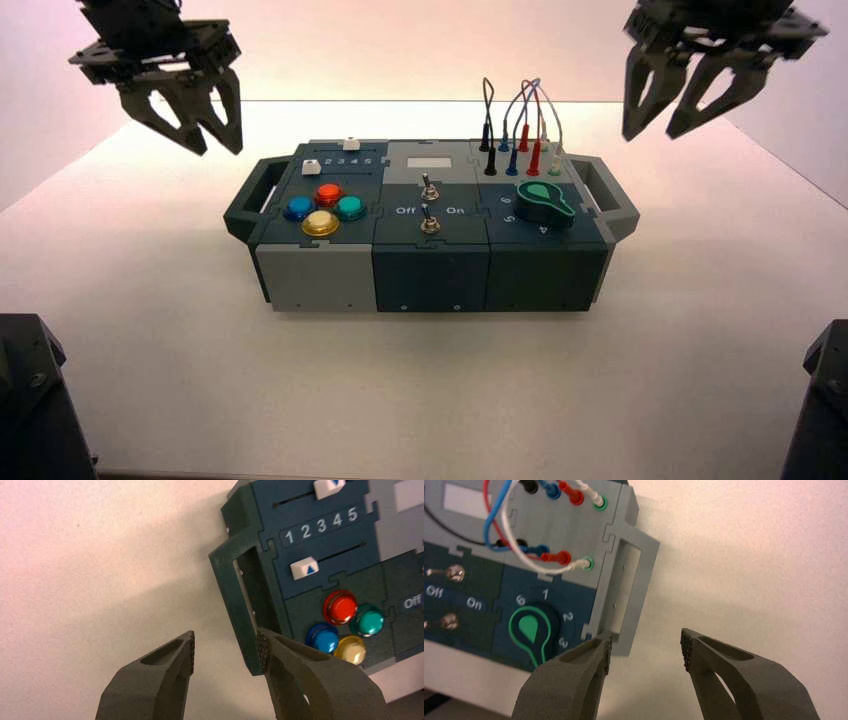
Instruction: Move the box to the right.
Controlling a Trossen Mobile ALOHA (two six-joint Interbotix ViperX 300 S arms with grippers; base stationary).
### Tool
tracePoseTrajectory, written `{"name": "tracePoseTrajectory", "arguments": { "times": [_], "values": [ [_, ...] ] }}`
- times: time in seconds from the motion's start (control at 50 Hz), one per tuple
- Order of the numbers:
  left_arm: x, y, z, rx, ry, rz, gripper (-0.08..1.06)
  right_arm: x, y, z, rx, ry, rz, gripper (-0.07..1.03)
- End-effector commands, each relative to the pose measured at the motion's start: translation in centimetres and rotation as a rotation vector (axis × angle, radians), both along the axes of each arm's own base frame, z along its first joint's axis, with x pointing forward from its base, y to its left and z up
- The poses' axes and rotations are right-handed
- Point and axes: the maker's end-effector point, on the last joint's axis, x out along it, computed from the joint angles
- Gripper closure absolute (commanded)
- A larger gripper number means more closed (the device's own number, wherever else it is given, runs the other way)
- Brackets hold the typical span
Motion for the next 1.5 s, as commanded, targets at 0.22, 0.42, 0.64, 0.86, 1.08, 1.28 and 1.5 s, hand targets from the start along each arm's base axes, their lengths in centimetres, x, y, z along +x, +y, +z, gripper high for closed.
{"name": "tracePoseTrajectory", "arguments": {
  "times": [0.22, 0.42, 0.64, 0.86, 1.08, 1.28, 1.5],
  "values": [
    [0.4, -0.4, -0.8, 0.005, 0.019, -0.007, 0.32, 1.2, 0.3, -2.0, -0.004, 0.014, -0.009, 0.25],
    [0.4, -0.8, -1.8, 0.002, 0.061, 0.011, 0.32, 1.7, 0.9, -2.8, 0.001, 0.013, -0.007, 0.25],
    [1.1, -2.1, -2.0, 0.001, 0.063, -0.012, 0.32, 1.9, 1.7, -4.1, -0.003, 0.023, 0.014, 0.25],
    [1.1, -2.3, -2.5, 0.007, 0.077, -0.016, 0.32, 1.6, 1.6, -5.4, -0.01, 0.038, 0.007, 0.25],
    [1.0, -2.2, -3.3, 0.014, 0.095, -0.014, 0.32, 1.9, 1.5, -6.2, -0.017, 0.03, 0.009, 0.25],
    [0.9, -2.6, -3.9, 0.019, 0.114, -0.027, 0.32, 2.7, 1.0, -6.6, -0.027, 0.023, -0.001, 0.25],
    [0.1, -4.3, -4.7, 0.028, 0.136, -0.08, 0.35, 4.2, -0.7, -7.0, -0.036, -0.001, -0.056, 0.25]
  ]
}}
